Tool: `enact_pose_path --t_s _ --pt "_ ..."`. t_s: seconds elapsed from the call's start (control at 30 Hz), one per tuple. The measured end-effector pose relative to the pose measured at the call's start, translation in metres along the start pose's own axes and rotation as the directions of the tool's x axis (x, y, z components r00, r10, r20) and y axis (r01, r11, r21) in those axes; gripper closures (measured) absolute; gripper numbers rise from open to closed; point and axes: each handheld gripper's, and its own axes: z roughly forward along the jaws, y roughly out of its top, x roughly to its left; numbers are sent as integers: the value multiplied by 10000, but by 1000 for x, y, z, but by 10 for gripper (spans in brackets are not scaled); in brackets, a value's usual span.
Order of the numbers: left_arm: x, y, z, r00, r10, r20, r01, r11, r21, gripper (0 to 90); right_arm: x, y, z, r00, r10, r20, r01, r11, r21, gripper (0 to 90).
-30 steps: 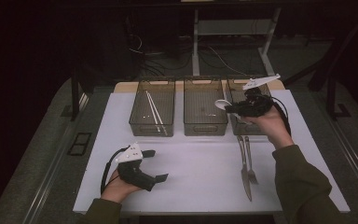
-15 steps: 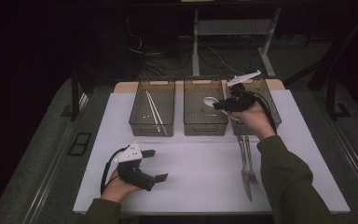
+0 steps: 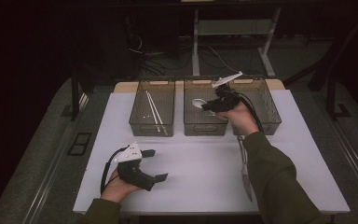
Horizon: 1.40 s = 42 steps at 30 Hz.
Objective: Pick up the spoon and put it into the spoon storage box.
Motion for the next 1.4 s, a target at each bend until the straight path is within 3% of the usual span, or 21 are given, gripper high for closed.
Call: enact_pose_path --t_s 0.47,0.7,0.87,1.13,1.4 --pt "0 0 0 10000 -7 50 7 10000 -22 0 1 -1 30 10000 -34 66 28 9956 937 801" --pt "0 0 0 10000 3 68 -3 10000 4 0 3 -6 39 9997 -242 6 236 9801 1970 798" --pt "0 0 1 10000 -10 78 10 10000 4 0 2 -8 42 9998 -170 -61 180 9740 2256 777" --pt "0 0 0 10000 17 78 -18 10000 20 0 2 -6 38 9999 33 -102 -13 9822 1877 591" --pt "0 0 0 10000 17 60 -17 10000 42 0 0 -2 22 9981 607 -116 -593 9937 951 422"
